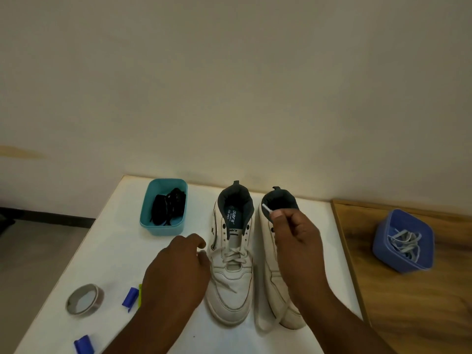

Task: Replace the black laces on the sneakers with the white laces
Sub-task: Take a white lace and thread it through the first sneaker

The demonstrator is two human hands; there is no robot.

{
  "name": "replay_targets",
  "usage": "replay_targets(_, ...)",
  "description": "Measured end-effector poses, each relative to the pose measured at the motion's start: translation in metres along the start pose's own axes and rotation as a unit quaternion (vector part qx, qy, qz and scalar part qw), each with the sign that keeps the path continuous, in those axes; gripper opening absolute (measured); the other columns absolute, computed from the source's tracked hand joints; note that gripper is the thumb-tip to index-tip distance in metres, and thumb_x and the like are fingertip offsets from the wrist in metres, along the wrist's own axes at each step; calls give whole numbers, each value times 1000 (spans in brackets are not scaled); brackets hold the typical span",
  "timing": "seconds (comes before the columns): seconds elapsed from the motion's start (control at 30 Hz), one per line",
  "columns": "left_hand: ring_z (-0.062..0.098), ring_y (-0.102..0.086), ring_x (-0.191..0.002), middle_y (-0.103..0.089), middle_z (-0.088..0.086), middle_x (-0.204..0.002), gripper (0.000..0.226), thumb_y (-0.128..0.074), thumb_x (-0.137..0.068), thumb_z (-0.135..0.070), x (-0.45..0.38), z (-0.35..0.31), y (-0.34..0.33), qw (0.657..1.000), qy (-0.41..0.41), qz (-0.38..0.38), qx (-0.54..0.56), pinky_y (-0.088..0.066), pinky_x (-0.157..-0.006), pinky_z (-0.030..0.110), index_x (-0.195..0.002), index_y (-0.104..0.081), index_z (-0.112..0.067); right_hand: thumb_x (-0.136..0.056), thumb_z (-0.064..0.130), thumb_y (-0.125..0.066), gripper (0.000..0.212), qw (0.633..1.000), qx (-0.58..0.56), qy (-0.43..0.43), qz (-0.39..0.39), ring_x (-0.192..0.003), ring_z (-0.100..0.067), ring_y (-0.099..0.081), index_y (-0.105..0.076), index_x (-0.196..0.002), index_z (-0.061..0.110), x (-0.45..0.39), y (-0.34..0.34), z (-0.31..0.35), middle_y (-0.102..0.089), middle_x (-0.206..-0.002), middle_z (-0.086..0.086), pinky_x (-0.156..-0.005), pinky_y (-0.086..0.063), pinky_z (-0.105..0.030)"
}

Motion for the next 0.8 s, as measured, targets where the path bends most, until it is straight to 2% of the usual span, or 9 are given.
replay_targets(0.07, 10, -59, -108, -60, -12, -126, 31, -46, -98, -50, 1, -3, -4, 1000, -2, 12, -20, -49, -87, 26, -126, -57, -40, -102, 32, -56, 17, 994, 89, 48, 45, -69, -9, -61, -67, -89, 31, 4, -8, -1, -65, -76, 9, -62, -49, -22)
replay_targets(0.13, 10, -59, -105, -61, -14, -120, 38, -42, -94, -64, 1, -7, -7, 1000, -5, 10, 7, -50, -85, 28, -120, -59, -41, -101, 32, -56, 14, 977, 172, 86, 88, -82, -3, -63, -68, -94, 33, 8, -17, -6, -66, -83, 16, -70, -50, -16)
replay_targets(0.2, 10, -59, -98, -59, -17, -108, 43, -43, -88, -74, -1, -13, -7, 998, -14, -18, 59, -51, -81, 30, -111, -58, -41, -101, 40, -53, 17, 957, 234, 123, 124, -89, -1, -61, -69, -100, 32, 12, -28, -10, -65, -91, 18, -78, -51, -20)
replay_targets(0.3, 9, -58, -87, -56, -19, -93, 41, -49, -81, -78, -4, -19, -8, 996, -27, -41, 73, -52, -77, 34, -95, -55, -40, -103, 51, -46, 31, 936, 277, 154, 154, -93, -3, -61, -70, -111, 34, 15, -41, -14, -67, -102, 15, -84, -52, -23)
replay_targets(0.4, 8, -56, -78, -56, -16, -82, 38, -52, -80, -75, -7, -17, -17, 995, -22, -30, 89, -52, -72, 35, -85, -53, -37, -102, 39, -52, 23, 912, 322, 191, 169, -90, -7, -62, -71, -113, 34, 16, -46, -16, -66, -103, 11, -79, -54, -29)
replay_targets(0.47, 7, -56, -77, -55, -16, -82, 32, -58, -83, -68, -8, -17, -20, 994, -18, -28, 103, -49, -69, 30, -83, -53, -37, -102, 37, -52, 20, 905, 338, 191, 175, -87, -7, -60, -71, -109, 35, 16, -48, -19, -63, -100, 12, -76, -54, -30)
replay_targets(0.6, 3, -55, -77, -58, -17, -82, 20, -63, -87, -53, -8, -20, -21, 989, -19, -27, 144, -38, -63, 20, -81, -54, -36, -98, 42, -50, 21, 916, 334, 178, 134, -82, -5, -57, -70, -102, 37, 15, -47, -19, -59, -94, 15, -71, -53, -27)
replay_targets(0.8, -1, -56, -80, -60, -20, -86, 8, -61, -90, -42, -6, -17, -23, 987, -12, -13, 159, -35, -65, 12, -84, -56, -39, -95, 39, -53, 20, 918, 354, 152, 98, -75, -5, -55, -73, -96, 33, 16, -51, -17, -58, -90, 11, -66, -53, -26)
Point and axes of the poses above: each hand's wrist, its own x-axis away from the middle knuckle, its own y-axis out of the back of the hand, z = x × y, the point moved 6 cm from there along -x, towards the middle knuckle
